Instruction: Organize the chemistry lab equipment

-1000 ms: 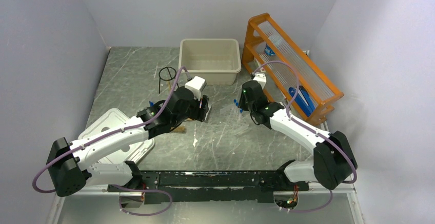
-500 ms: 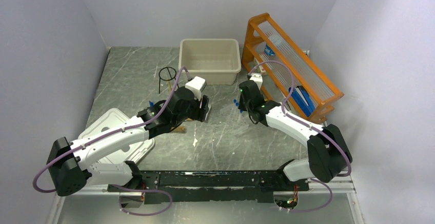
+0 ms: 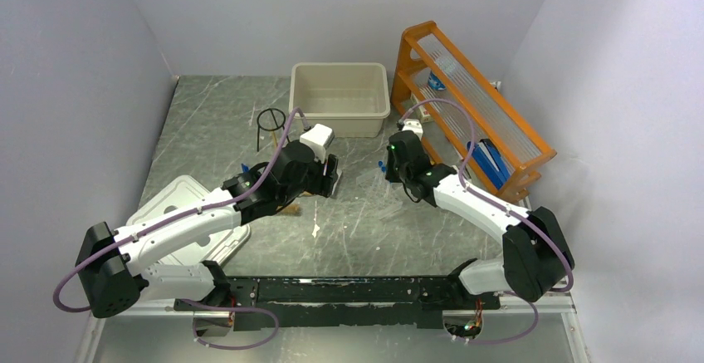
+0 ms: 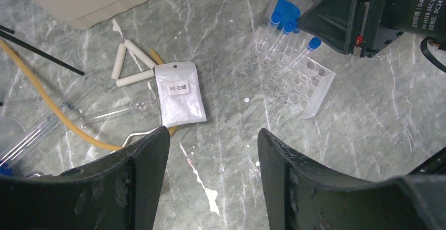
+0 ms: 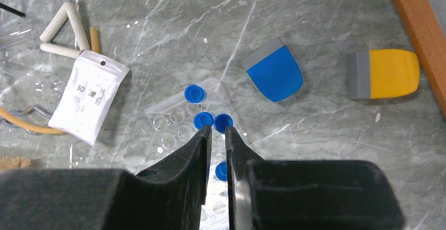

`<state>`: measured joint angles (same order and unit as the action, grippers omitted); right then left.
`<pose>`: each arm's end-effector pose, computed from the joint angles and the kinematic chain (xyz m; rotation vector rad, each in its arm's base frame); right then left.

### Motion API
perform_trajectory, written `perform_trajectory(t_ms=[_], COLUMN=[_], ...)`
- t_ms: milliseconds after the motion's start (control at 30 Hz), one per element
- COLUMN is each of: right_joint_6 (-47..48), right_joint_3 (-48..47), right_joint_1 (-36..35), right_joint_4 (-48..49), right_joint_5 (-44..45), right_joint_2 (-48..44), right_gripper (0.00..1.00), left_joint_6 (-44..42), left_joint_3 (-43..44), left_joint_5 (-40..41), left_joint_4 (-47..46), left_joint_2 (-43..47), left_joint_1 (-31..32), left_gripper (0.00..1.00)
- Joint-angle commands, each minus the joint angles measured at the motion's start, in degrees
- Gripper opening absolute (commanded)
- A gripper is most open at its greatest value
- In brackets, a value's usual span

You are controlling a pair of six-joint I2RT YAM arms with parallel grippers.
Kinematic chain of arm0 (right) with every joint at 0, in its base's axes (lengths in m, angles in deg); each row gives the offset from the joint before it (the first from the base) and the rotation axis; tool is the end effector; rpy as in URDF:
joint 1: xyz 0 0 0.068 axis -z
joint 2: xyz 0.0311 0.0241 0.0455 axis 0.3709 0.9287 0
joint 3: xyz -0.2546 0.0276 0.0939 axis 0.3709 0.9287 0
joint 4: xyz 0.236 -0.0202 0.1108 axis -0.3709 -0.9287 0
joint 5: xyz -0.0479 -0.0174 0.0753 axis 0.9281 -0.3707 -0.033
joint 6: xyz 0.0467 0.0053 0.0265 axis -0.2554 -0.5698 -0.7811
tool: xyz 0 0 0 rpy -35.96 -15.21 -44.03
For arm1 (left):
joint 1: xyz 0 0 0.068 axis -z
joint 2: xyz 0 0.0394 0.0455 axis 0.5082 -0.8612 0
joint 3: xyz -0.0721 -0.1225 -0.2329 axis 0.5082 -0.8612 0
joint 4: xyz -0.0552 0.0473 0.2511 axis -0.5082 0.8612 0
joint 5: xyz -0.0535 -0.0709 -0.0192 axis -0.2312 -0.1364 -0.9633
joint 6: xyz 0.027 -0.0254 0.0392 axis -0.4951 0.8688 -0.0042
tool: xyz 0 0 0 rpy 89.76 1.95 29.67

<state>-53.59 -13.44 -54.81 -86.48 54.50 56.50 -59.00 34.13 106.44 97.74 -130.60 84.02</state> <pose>0.2439 0.1469 0.2256 -0.0024 2.2706 0.2258 0.1692 -0.2106 0.3009 0.4710 2.0412 -0.4422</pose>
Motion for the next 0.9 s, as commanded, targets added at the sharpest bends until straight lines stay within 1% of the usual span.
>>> perform_trajectory(t_ms=[0, 333, 367, 500, 667, 767, 867], right_joint_6=[1.2, 1.8, 1.4, 0.5, -0.6, -1.3, -1.6], right_joint_3=[0.2, -1.6, -2.1, -3.2, -5.4, -7.1, -8.3], right_joint_1=[0.4, 0.4, 0.4, 0.4, 0.9, 1.5, 1.9], right_joint_4=[-1.0, -2.5, -2.6, -2.4, -2.0, -2.7, -3.6], right_joint_5=[-1.6, -1.7, -0.8, 3.0, 5.5, 5.7, 5.5], right_joint_2=[-1.1, -1.0, -1.0, -0.4, 2.2, 4.9, 7.2], right_gripper=[0.19, 0.16, 0.19, 0.25, 0.29, 0.29, 0.24], left_joint_6=[0.6, 0.6, 0.6, 0.6, 0.5, 0.5, 0.3], left_joint_3=[0.0, 0.0, 0.0, -0.1, 0.0, -0.1, 0.0], left_joint_5=[-0.8, -0.9, -0.9, -0.8, -0.7, -0.7, -0.5], left_joint_4=[-0.5, -0.4, -0.4, -0.6, -0.5, -0.6, -0.6], left_joint_2=[-0.1, 0.0, 0.0, 0.1, 0.0, -0.1, -0.2], left_joint_1=[0.1, 0.1, 0.1, 0.1, 0.1, 0.1, 0.1], left_gripper=[0.66, 0.66, 0.66, 0.66, 0.67, 0.66, 0.66])
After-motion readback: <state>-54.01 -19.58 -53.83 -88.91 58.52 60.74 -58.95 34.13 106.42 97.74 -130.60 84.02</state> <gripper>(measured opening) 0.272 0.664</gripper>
